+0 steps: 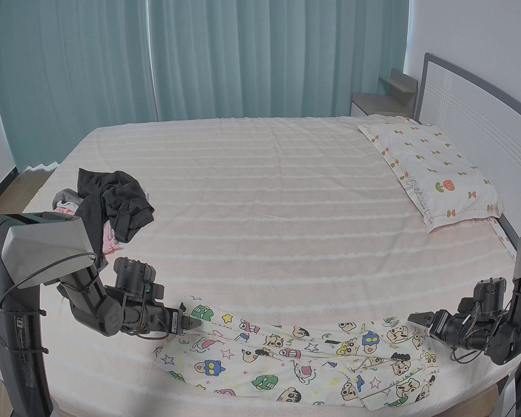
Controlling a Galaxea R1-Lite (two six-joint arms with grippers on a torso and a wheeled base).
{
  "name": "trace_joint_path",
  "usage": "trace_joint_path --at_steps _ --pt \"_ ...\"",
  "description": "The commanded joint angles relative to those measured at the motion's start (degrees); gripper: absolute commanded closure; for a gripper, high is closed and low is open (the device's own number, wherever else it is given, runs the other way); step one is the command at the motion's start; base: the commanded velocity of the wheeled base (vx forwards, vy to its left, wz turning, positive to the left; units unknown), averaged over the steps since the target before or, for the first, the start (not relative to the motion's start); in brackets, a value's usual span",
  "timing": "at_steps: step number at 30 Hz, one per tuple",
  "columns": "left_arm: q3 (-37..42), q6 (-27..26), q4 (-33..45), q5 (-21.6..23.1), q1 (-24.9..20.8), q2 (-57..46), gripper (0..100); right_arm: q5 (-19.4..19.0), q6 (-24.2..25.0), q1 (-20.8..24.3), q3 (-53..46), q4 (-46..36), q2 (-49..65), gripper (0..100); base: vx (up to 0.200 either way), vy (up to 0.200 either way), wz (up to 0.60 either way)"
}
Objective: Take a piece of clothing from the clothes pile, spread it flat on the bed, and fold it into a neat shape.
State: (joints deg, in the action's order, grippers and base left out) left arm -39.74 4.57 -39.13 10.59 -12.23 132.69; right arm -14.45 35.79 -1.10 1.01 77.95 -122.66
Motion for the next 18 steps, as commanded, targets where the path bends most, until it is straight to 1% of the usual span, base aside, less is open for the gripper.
trace_joint_path --at_steps 1,3,5,6,8,9,10,14,18 --pt "-0.34 -0.88 0.81 -0.13 -1.13 1.69 0 -0.14 -0.02 0.04 -1.01 -1.39 2.52 0 0.0 0.0 0.0" --pt "-0.25 -0.97 0.81 -0.31 -1.48 1.69 0 -0.14 -0.11 0.04 -1.01 -1.48 2.52 0 0.0 0.0 0.0" --pt "-0.42 -1.06 0.9 -1.89 -2.1 1.87 0 -0.14 -0.11 0.13 -1.01 -1.48 2.52 0 0.0 0.0 0.0" --pt "-0.42 -1.06 0.9 -1.89 -2.1 1.87 0 -0.14 -0.11 0.13 -1.01 -1.48 2.52 0 0.0 0.0 0.0" --pt "-0.16 -3.6 0.72 -4.44 -2.27 2.57 0 0.03 -0.11 0.13 -1.01 -1.57 2.43 0 0.0 0.0 0.0" --pt "-0.16 -3.78 0.72 -4.53 -2.27 2.57 0 0.03 -0.11 0.13 -1.01 -1.57 2.43 0 0.0 0.0 0.0" --pt "0.19 -6.24 0.72 -5.06 -2.27 2.66 0 0.03 -0.11 0.13 -1.01 -1.57 2.43 0 0.0 0.0 0.0" --pt "-0.07 -6.94 0.9 -5.14 -2.98 2.74 0 0.12 -0.11 0.04 -1.01 -1.57 2.43 0 0.0 0.0 0.0" --pt "-1.13 -6.77 0.99 -5.32 -4.74 3.18 0 0.12 -0.11 0.04 -1.01 -1.66 2.43 0 0.0 0.0 0.0"
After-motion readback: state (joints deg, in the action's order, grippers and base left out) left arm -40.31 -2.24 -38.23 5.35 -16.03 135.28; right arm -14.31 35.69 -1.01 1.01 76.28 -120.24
